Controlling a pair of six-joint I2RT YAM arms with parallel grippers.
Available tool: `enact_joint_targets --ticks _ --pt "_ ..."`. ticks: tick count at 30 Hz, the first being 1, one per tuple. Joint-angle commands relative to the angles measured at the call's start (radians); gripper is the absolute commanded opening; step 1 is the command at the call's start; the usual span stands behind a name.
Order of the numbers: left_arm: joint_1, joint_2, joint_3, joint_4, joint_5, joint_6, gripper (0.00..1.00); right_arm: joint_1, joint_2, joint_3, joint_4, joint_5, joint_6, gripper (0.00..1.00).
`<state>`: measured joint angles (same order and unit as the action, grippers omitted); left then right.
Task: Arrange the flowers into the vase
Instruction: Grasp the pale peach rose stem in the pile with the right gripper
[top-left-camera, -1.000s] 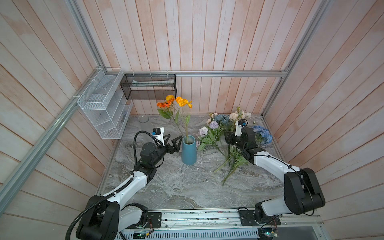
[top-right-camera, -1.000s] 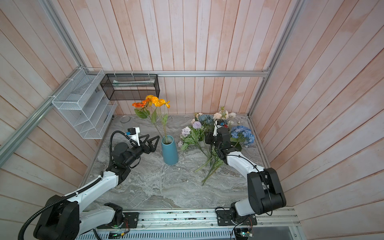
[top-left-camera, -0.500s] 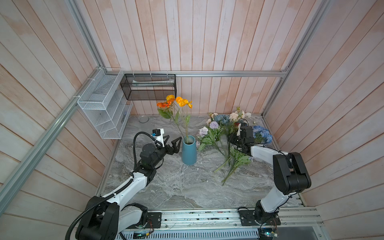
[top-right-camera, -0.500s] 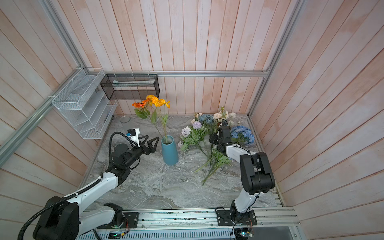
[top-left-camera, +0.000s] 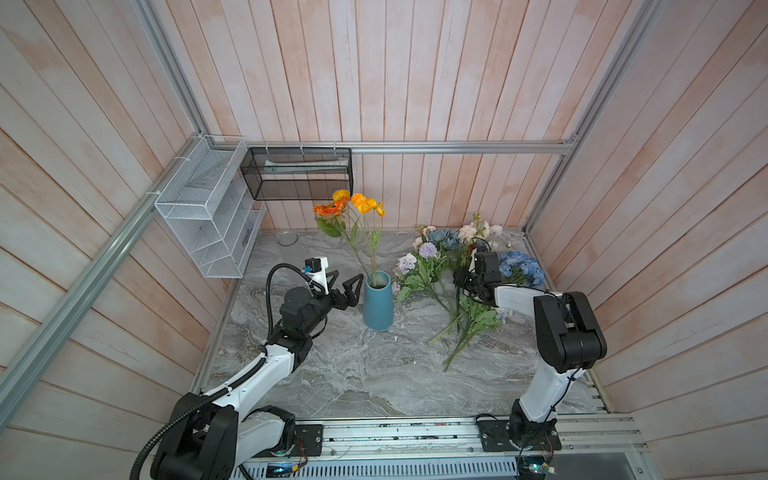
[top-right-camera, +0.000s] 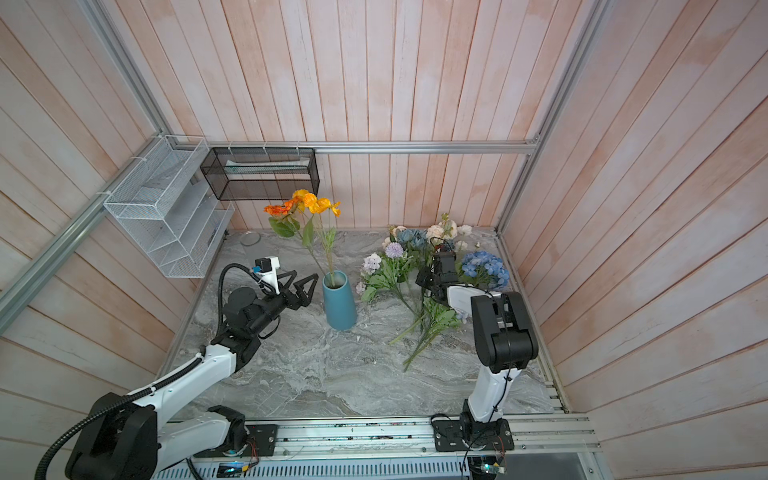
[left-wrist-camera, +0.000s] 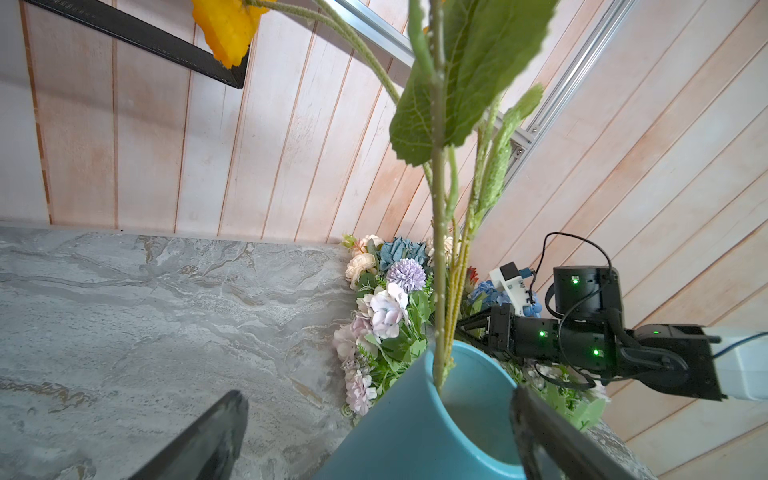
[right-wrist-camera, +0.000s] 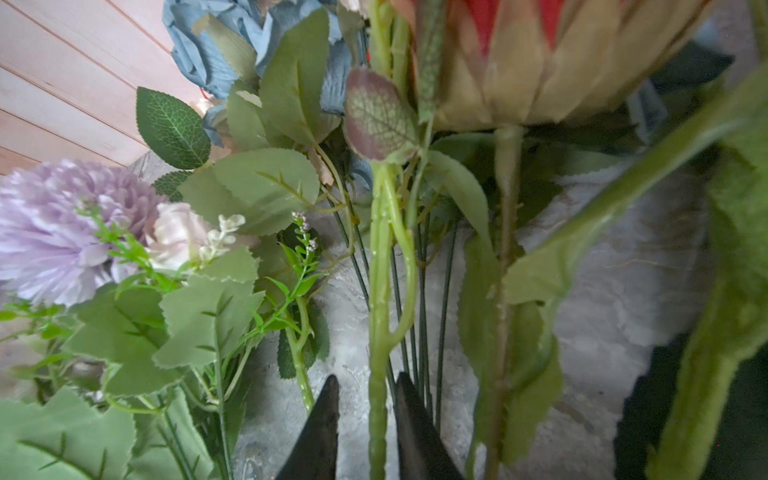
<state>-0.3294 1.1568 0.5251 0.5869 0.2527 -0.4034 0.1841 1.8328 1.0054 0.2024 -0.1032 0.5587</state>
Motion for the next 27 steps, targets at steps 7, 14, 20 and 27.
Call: enact_joint_targets --ticks 7,14,20,27 --pt "-0.004 -0.046 -0.005 -0.016 -0.017 0.012 1.0 -0.014 -0.014 0.014 0.014 -0.029 -0.009 0.0" --pt "-0.004 -0.054 -0.008 -0.012 -0.017 0.007 1.0 -0.027 -0.136 -0.021 0.055 -0.112 -0.048 0.0" --pt "-0.005 -0.06 -0.012 -0.009 -0.015 0.003 1.0 -0.078 -0.233 -0.083 0.185 -0.309 -0.064 0.0" --pt "-0.004 -0.081 -0.022 -0.015 -0.016 -0.006 1.0 -0.121 -0.279 -0.076 0.235 -0.458 -0.08 0.0"
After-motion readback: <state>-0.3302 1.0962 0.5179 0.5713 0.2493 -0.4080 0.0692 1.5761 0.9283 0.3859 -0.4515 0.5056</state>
